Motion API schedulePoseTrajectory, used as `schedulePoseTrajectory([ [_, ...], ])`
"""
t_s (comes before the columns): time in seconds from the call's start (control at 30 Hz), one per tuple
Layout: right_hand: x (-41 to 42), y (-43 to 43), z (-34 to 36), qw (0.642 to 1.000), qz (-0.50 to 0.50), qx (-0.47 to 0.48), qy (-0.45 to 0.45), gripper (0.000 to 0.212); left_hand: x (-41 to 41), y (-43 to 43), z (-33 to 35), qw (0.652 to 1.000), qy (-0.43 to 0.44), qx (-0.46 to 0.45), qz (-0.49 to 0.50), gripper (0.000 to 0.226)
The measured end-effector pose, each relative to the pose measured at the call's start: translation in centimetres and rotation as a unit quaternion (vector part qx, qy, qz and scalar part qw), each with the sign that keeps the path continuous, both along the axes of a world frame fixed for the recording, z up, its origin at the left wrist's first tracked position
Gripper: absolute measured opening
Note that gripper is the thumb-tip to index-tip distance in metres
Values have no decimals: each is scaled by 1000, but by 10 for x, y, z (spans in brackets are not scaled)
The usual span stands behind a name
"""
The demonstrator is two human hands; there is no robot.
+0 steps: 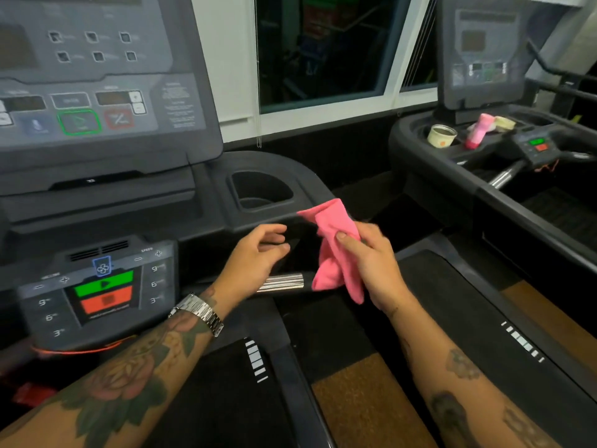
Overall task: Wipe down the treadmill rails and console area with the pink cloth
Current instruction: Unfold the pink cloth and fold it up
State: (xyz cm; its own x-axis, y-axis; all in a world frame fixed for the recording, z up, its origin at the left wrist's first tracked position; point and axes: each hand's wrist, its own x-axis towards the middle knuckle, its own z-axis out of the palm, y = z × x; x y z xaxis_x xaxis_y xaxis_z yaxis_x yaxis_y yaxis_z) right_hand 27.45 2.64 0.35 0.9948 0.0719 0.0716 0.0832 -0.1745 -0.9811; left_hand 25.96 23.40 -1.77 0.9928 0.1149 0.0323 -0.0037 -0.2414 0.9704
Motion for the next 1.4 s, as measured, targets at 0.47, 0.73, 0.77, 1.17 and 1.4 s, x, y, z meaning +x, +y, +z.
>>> schedulePoseTrajectory([
  [0.47, -40, 25, -31, 856, 106, 419, 284, 51, -38, -17, 22, 985, 66, -150, 50, 15],
  [0.73, -40, 11, -27, 957, 100, 200, 186, 52, -49, -10, 32, 999, -20, -20, -28, 12],
  [0.77, -38, 10, -22, 968, 122, 159, 152, 43, -49, -11, 35, 999, -36, 5, -38, 11],
  [1.17, -30, 7, -39, 978, 174, -110, 21, 20, -47, 8, 80, 992, -58, -110, -1, 20],
  [1.4, -27, -11, -27, 960, 272, -50, 52, 13, -41, 38, 93, 968, -34, -238, 66, 19],
])
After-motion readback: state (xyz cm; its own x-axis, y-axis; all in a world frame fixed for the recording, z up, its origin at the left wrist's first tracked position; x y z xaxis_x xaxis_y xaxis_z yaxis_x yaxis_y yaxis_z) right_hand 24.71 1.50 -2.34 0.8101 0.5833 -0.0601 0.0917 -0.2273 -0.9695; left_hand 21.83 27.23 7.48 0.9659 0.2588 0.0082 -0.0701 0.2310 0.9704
